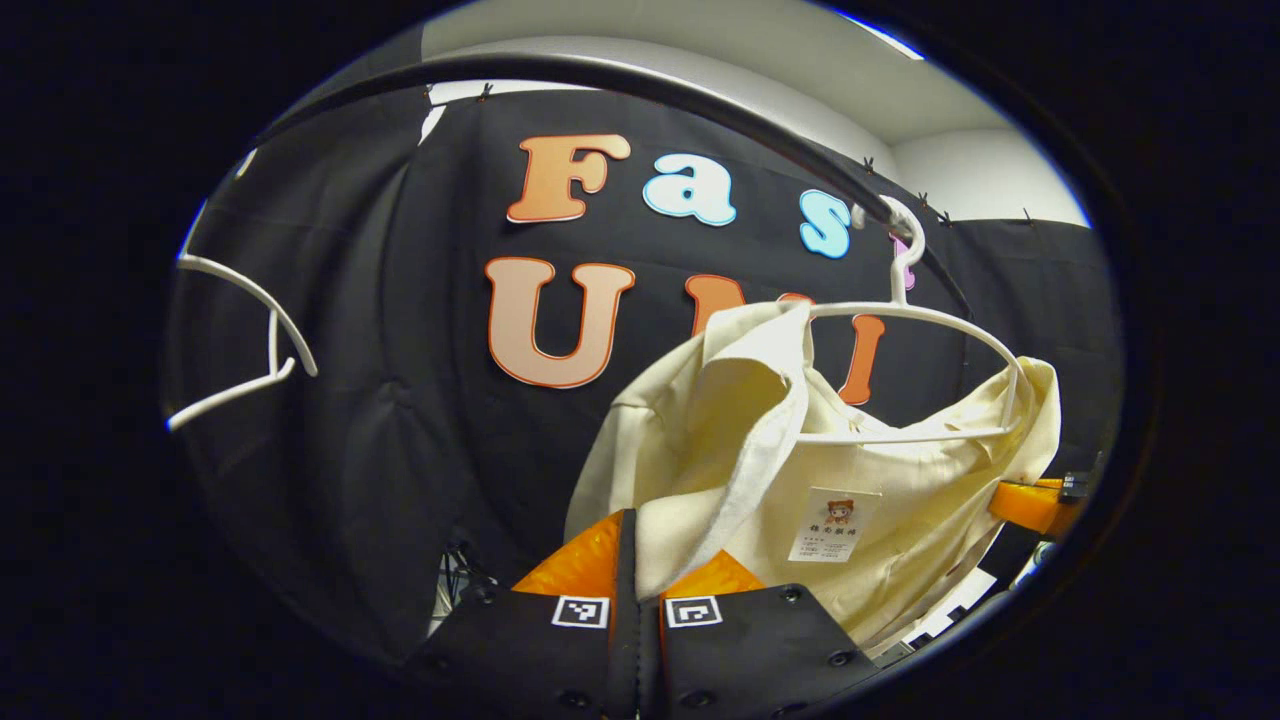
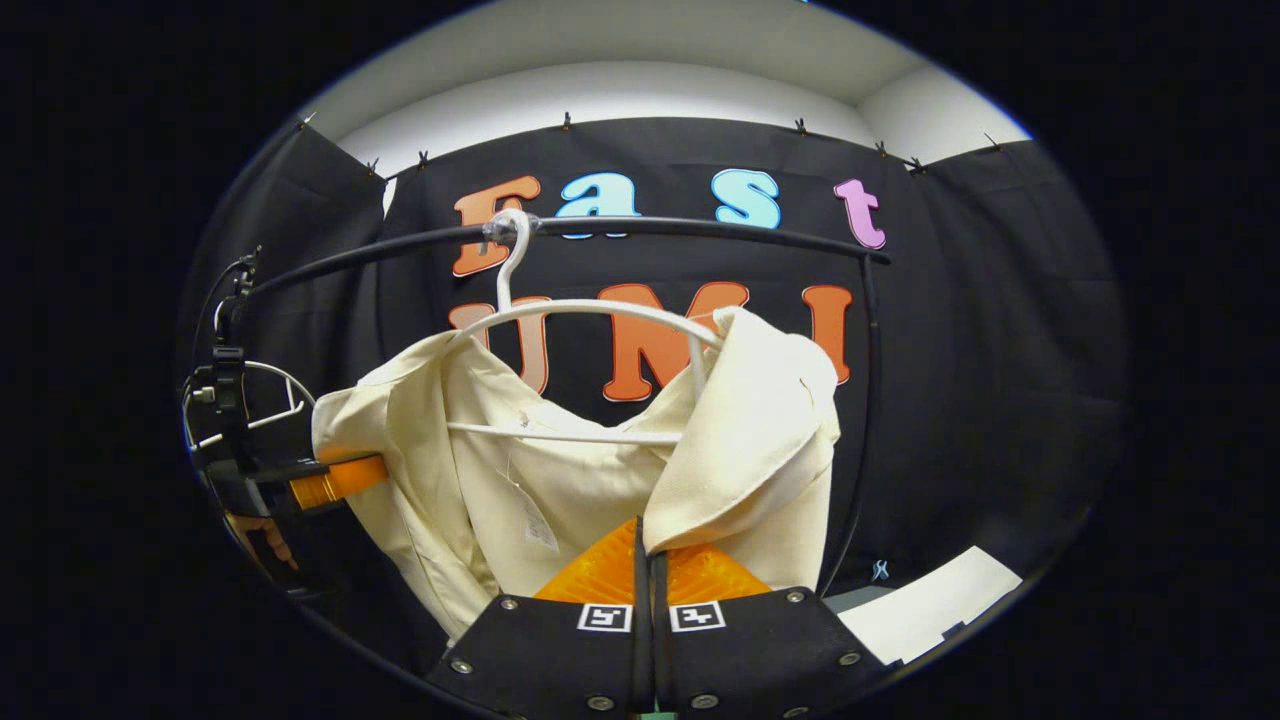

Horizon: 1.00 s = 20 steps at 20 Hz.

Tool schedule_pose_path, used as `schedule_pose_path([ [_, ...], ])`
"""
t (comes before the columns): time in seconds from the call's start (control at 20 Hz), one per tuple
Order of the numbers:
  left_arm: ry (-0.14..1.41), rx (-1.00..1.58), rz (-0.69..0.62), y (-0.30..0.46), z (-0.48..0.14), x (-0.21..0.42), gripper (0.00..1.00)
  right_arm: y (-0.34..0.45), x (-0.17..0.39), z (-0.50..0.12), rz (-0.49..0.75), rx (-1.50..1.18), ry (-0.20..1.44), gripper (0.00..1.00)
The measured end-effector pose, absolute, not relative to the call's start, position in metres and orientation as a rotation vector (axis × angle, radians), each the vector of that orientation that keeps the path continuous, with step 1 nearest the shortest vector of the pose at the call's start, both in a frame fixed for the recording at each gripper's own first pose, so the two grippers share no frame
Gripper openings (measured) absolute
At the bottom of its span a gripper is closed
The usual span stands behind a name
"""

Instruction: Grasp the clothes on the hanger with both hands and then place them into the laundry hamper below.

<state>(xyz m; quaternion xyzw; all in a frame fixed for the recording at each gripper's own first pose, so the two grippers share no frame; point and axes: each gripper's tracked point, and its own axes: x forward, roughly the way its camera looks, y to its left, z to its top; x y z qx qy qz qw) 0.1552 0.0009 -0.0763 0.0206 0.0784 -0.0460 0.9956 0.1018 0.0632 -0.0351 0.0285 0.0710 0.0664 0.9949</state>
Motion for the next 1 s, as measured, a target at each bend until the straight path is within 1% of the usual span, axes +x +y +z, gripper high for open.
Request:
schedule_pose_path([
  [0.35, 0.096, 0.064, -0.028, 0.034, -0.034, 0.147, 0.06, 0.020, 0.086, 0.010, 0.066, 0.038, 0.065, 0.00],
  [0.4, 0.090, 0.060, -0.014, 0.039, -0.030, 0.143, 0.09, 0.011, 0.083, 0.013, 0.053, 0.036, 0.059, 0.00],
  [0.45, 0.080, 0.058, 0.001, 0.046, -0.023, 0.141, 0.06, 0.003, 0.079, 0.016, 0.042, 0.034, 0.053, 0.00],
  [0.65, 0.045, 0.057, 0.056, 0.074, 0.001, 0.136, 0.06, -0.025, 0.069, 0.032, 0.001, 0.028, 0.024, 0.00],
  [0.7, 0.038, 0.055, 0.064, 0.078, 0.005, 0.135, 0.09, -0.032, 0.067, 0.034, -0.011, 0.025, 0.018, 0.00],
  [0.75, 0.031, 0.057, 0.075, 0.084, 0.008, 0.134, 0.06, -0.040, 0.065, 0.036, -0.023, 0.025, 0.016, 0.00],
  [1.0, 0.033, 0.077, 0.115, 0.102, 0.007, 0.130, 0.06, -0.075, 0.060, 0.030, -0.098, 0.024, 0.022, 0.00],
])
